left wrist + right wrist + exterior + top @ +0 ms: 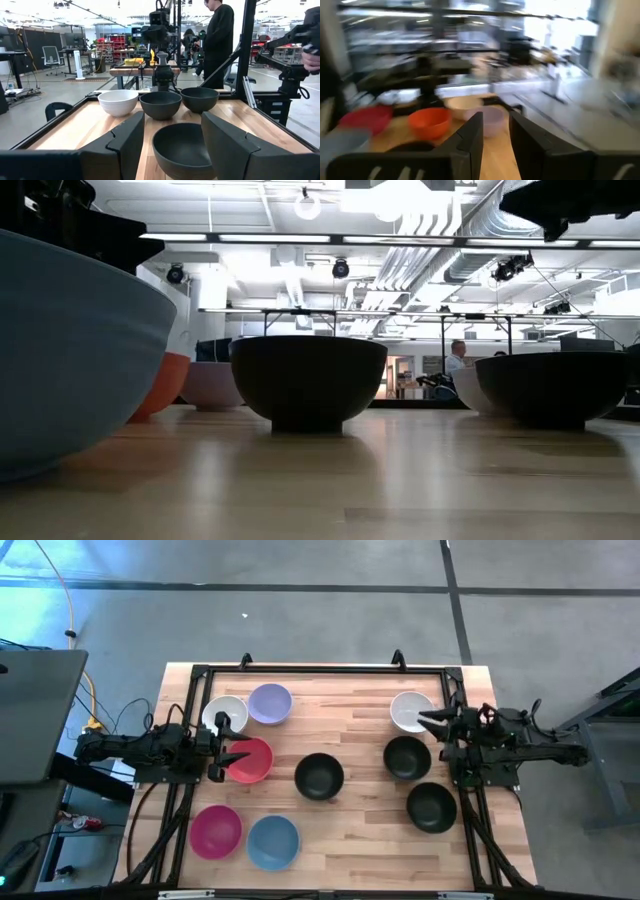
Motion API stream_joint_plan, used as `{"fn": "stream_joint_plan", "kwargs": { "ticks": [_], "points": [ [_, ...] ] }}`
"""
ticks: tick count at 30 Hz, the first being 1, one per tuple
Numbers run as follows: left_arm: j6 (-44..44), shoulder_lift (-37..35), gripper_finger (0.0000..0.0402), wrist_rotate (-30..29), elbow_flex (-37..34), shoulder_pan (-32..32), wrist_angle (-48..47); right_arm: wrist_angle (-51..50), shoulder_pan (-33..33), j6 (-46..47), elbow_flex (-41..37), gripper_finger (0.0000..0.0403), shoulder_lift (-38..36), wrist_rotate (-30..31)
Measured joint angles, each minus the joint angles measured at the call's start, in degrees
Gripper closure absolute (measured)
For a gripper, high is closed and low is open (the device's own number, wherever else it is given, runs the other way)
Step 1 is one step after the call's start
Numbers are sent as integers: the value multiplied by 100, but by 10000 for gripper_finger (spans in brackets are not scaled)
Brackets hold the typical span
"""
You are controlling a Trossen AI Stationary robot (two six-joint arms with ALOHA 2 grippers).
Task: Nest bowls inside each other
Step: Stack the right white bowl on top of the black bowl
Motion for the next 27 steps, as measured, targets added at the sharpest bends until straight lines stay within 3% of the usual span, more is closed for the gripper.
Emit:
{"fn": "stream_joint_plan", "kwargs": {
  "ticks": [6, 9, 14, 19, 24, 27],
  "points": [
    [-97, 0, 216, -2, 0, 1, 4, -2131, -4, 2507, 1135, 318, 202, 2135],
    [-97, 0, 216, -4, 0, 1, 75, -3132, -4, 3277, 1926, 318, 528, 2249],
    [-97, 0, 216, -7, 2, 0, 257, -4639, -4, 3611, 3357, 318, 1623, 1957],
    [-97, -1, 216, -7, 2, 0, 261, -6190, -4, 2374, 4621, 318, 3029, 1608],
    [-97, 0, 216, -7, 2, 1, 251, -6676, -39, 26, 5415, 318, 4177, 1572],
    [-97, 0, 216, -7, 2, 2, 169, -6775, -416, -876, 5728, 318, 4741, 1447]
  ]
}}
